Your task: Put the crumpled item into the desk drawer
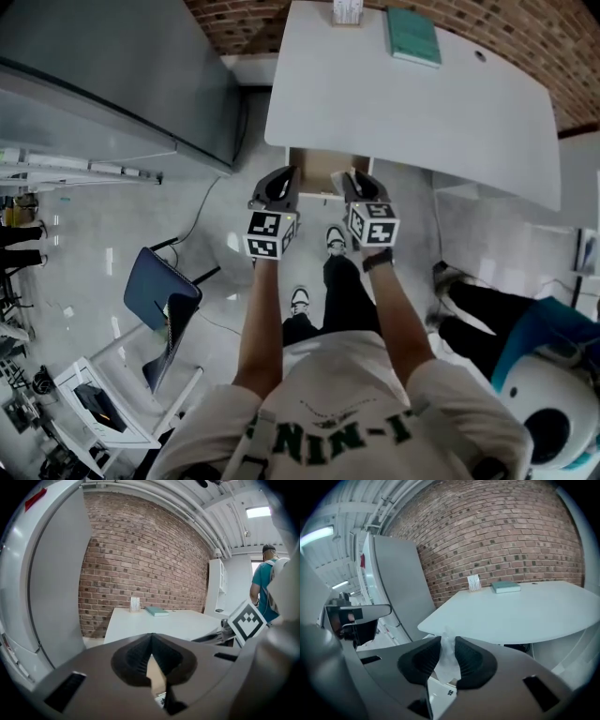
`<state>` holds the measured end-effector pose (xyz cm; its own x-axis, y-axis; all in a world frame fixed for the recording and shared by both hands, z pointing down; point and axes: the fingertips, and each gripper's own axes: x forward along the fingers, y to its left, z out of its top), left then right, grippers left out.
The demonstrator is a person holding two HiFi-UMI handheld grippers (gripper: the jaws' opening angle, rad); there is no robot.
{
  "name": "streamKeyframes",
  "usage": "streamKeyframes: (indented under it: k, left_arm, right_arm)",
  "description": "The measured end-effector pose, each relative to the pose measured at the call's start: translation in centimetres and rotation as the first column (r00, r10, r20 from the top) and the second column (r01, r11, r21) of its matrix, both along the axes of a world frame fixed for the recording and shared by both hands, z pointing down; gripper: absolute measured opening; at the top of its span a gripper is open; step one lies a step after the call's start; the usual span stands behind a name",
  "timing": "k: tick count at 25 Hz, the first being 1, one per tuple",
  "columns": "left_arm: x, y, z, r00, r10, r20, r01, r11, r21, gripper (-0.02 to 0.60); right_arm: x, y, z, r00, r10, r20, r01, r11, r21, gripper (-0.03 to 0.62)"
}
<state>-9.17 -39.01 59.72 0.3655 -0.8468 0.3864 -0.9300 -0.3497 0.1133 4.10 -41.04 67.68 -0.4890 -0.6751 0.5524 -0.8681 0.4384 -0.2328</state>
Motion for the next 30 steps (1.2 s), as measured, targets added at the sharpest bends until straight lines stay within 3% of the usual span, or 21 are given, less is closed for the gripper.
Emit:
streamKeyframes:
  k: [13, 30]
  left_arm:
    - [-0.2, -1.4, 8.4, 0.998, 0.034, -0.056, -0.037, 0.998, -0.055, -0.002]
    - [-1.0, -2.0, 15.2, 0.995, 0.025, -0.099, -0.034, 0.995, -0.089, -0.002]
  right_arm:
    - [-1.5, -2.5, 12.5, 0.972, -0.168, -0.165, 0.157, 0.984, -0.078, 0.077]
    - [-2.6, -4.5, 23.1, 0.931, -0.276, -0.240, 0.221, 0.947, -0.234, 0.081]
